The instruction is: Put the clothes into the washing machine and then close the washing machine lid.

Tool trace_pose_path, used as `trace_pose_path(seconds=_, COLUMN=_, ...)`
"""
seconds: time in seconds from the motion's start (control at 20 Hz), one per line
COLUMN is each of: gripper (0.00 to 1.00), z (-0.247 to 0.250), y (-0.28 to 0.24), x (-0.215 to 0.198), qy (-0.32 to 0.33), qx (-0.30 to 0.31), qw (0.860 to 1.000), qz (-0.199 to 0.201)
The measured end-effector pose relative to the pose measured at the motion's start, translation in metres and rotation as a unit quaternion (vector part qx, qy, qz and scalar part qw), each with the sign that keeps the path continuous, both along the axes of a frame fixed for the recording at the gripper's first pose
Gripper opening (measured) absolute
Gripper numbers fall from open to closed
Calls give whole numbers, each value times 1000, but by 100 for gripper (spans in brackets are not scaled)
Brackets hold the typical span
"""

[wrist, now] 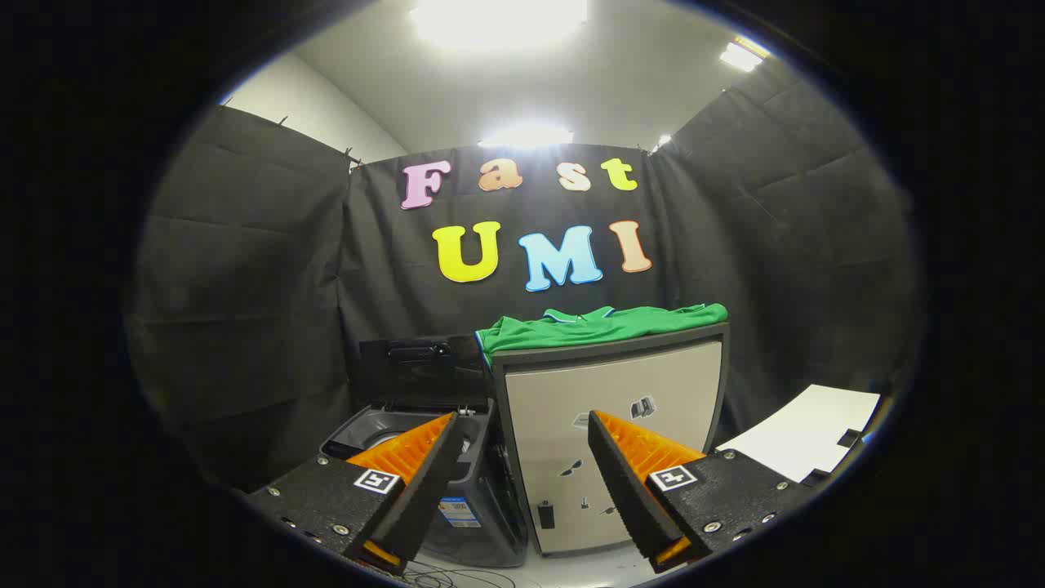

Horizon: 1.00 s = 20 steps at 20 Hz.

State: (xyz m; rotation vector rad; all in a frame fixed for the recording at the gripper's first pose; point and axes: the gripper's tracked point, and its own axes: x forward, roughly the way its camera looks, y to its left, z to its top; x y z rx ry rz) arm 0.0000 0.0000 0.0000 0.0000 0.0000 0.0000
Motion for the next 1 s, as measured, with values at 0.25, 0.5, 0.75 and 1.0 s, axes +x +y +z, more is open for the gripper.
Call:
trace_pose_path(seconds=0.25, gripper=96, z=2, y=0, x=-5, qy=-1, qx=-3, qw=1000, qz=6)
trace_pose_path(seconds=0.5, gripper=95, z=5, y=-2, x=-8, qy=-4, qx=-5, qw=1000, qz=3)
trace_pose_path(seconds=0.75, gripper=95, z=4, y=-4, x=-12, qy=-5, qx=-3, qw=1000, qz=0)
trace_pose_path(seconds=1.0, gripper=95, z=10, y=-4, x=-13, qy=-8, qx=-5, qw=1000, qz=0)
